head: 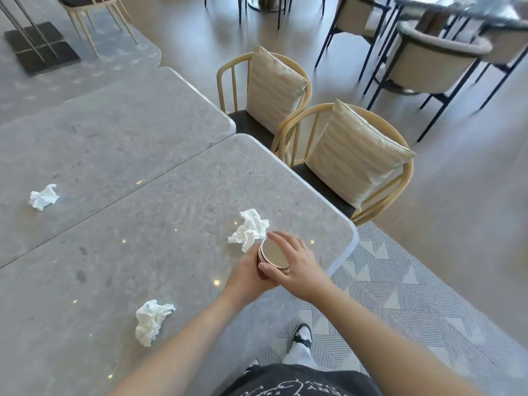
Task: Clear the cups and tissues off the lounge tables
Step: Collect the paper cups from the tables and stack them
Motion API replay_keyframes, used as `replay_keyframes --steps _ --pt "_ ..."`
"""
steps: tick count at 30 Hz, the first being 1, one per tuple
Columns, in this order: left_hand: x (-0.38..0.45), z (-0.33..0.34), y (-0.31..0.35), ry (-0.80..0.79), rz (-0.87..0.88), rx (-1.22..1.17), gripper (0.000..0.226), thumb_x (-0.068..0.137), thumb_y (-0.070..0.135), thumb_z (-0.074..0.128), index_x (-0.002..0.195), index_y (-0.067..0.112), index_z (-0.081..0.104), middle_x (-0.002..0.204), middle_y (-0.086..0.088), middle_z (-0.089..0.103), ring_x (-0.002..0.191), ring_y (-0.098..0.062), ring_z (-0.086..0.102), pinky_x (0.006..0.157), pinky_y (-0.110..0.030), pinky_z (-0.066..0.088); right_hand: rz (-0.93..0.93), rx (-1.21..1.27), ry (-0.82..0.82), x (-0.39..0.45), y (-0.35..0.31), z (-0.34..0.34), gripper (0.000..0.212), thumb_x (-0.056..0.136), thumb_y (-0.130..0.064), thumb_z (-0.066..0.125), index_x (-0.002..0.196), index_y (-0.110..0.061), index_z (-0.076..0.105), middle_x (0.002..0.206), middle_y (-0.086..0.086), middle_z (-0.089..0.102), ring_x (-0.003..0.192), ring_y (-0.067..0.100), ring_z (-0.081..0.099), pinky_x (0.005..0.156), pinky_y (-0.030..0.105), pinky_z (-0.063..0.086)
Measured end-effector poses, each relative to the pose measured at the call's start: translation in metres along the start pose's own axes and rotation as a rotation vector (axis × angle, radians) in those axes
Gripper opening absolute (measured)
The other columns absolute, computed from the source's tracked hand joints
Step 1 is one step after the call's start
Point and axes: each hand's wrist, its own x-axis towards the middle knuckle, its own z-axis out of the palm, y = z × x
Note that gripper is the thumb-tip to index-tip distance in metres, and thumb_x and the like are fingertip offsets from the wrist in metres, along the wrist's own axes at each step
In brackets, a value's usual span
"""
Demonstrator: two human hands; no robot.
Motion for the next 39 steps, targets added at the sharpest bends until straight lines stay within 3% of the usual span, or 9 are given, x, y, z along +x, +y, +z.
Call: replay_keyframes --steps 7,12,16,18,22,27,33,37,39 --pt "-0.004 0.006 0.009 -0.090 0.042 0.043 0.071 0.065 0.031 0.089 0.129 0.019 0.059 0.108 0.003 0.074 0.099 -0.015 0.072 0.087 -0.044 0.058 0.102 0.134 0.132 -0.027 -0.006 0.004 0.065 0.094 -0.047 0.064 0.152 -0.028 0.039 0.145 -0.029 0.030 0.135 -0.009 0.025 0.106 -0.001 0.008" --pt "-0.001 0.029 0.023 -0.165 0.094 0.113 0.076 0.065 0.037 0.090 0.131 0.019 0.059 0.114 0.003 0.072 0.104 -0.016 0.071 0.090 -0.041 0.057 0.197 0.323 0.149 -0.052 0.005 -0.022 0.060 0.096 -0.054 0.056 0.151 -0.036 0.038 0.154 -0.019 0.034 0.144 0.000 0.029 0.118 0.025 0.024" --pt "0.002 0.055 0.041 -0.211 0.142 0.148 0.067 0.067 0.040 0.095 0.122 0.029 0.059 0.104 0.018 0.069 0.099 -0.007 0.068 0.081 -0.009 0.049 0.318 0.605 0.391 -0.081 0.017 -0.054 0.057 0.087 -0.066 0.049 0.140 -0.047 0.042 0.144 -0.015 0.049 0.122 -0.018 0.048 0.095 0.004 0.039" --pt "0.003 0.070 0.056 -0.261 0.165 0.144 0.066 0.065 0.045 0.095 0.117 0.043 0.053 0.102 0.025 0.066 0.095 0.002 0.065 0.077 0.000 0.043 0.352 0.672 0.504 -0.098 0.029 -0.069 0.056 0.089 -0.059 0.052 0.142 -0.044 0.042 0.143 -0.014 0.051 0.120 -0.015 0.051 0.095 0.010 0.046" --pt "0.003 0.113 0.090 -0.318 0.184 0.118 0.071 0.051 0.070 0.079 0.112 0.049 0.050 0.102 0.026 0.066 0.097 0.014 0.063 0.079 -0.002 0.044 0.386 0.726 0.692 -0.138 0.055 -0.101 0.053 0.088 -0.052 0.057 0.138 -0.046 0.042 0.134 -0.015 0.057 0.117 0.002 0.059 0.099 0.034 0.053" --pt "-0.001 0.183 0.134 -0.415 0.277 0.131 0.066 0.054 0.072 0.077 0.110 0.053 0.048 0.098 0.047 0.063 0.096 0.031 0.053 0.075 0.005 0.039 0.415 0.799 0.839 -0.199 0.091 -0.140 0.061 0.081 -0.065 0.055 0.138 -0.047 0.044 0.133 -0.016 0.057 0.110 0.003 0.063 0.089 0.033 0.057" --pt "-0.004 0.261 0.184 -0.435 0.360 0.141 0.063 0.054 0.071 0.080 0.105 0.081 0.043 0.101 0.049 0.061 0.097 0.023 0.058 0.077 0.002 0.042 0.431 0.877 0.963 -0.256 0.143 -0.185 0.048 0.092 -0.055 0.047 0.139 -0.042 0.050 0.133 -0.013 0.058 0.114 0.006 0.062 0.083 0.030 0.055" --pt "-0.009 0.300 0.199 -0.466 0.311 0.129 0.073 0.054 0.069 0.083 0.120 0.055 0.054 0.105 0.033 0.070 0.106 0.010 0.064 0.090 -0.014 0.050 0.415 0.900 1.007 -0.282 0.169 -0.210 0.043 0.094 -0.050 0.045 0.135 -0.042 0.051 0.135 -0.009 0.057 0.117 0.007 0.060 0.082 0.028 0.054" --pt "-0.009 0.316 0.206 -0.499 0.281 0.112 0.067 0.060 0.059 0.089 0.117 0.046 0.056 0.105 0.032 0.071 0.104 0.015 0.063 0.084 -0.006 0.048 0.405 0.902 1.014 -0.291 0.180 -0.221 0.042 0.094 -0.050 0.044 0.135 -0.042 0.050 0.135 -0.010 0.057 0.118 0.006 0.060 0.083 0.029 0.055"
